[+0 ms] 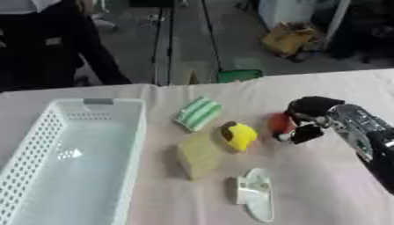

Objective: Pick up objects on the table and place them in the box.

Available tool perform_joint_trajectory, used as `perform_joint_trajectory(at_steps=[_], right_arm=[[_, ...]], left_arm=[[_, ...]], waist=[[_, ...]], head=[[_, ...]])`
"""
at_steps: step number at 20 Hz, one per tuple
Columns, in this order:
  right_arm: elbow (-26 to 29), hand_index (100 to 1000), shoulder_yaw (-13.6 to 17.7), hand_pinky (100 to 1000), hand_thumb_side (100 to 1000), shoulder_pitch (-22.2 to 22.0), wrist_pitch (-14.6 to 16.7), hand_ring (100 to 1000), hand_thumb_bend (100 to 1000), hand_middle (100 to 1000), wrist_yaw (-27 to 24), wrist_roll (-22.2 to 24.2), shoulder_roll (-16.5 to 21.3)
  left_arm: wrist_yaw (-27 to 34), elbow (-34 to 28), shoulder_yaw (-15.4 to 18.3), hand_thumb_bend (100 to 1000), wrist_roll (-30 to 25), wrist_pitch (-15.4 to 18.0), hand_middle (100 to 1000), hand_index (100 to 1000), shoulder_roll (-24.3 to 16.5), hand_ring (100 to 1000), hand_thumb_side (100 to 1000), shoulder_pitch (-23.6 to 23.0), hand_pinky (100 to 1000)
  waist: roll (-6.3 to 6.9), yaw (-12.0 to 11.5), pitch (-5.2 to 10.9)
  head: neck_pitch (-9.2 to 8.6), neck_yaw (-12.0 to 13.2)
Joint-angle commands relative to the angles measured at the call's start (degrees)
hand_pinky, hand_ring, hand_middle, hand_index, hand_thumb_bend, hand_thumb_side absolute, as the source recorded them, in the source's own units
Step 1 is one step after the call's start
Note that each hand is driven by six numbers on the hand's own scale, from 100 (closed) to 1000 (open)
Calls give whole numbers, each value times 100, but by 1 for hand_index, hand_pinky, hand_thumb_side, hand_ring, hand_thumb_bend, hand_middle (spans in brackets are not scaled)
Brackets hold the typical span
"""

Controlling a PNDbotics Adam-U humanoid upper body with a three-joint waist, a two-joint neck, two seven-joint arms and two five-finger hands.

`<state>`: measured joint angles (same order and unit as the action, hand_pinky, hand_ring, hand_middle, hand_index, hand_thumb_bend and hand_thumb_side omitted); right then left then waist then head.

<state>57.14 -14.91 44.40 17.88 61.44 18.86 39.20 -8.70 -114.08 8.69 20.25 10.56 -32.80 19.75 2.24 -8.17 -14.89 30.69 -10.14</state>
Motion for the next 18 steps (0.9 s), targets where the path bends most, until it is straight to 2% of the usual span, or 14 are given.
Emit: perform_joint_trajectory(at_steps=[1,13,18], right_arm=[[102,630,12,814,895,118,-3,687,319,426,-20,-45,218],[150,561,-1,809,841,121,-36,670,209,371,-39,-137,244],[295,539,-45,806,828,156,-41,660,195,352,-86,-149,290]], left_arm=[[2,-51,48,100,-1,-6,893,916,-109,966,1000,59,1000],[16,-51,55,100,14,-11,893,916,-110,966,1000,49,1000],[27,-51,57,100,19,-9,893,916,-124,966,1000,52,1000]], waist=[[-16,6,124],[-32,39,159],[-52,52,189]], head=[[-34,11],[32,18],[65,31]])
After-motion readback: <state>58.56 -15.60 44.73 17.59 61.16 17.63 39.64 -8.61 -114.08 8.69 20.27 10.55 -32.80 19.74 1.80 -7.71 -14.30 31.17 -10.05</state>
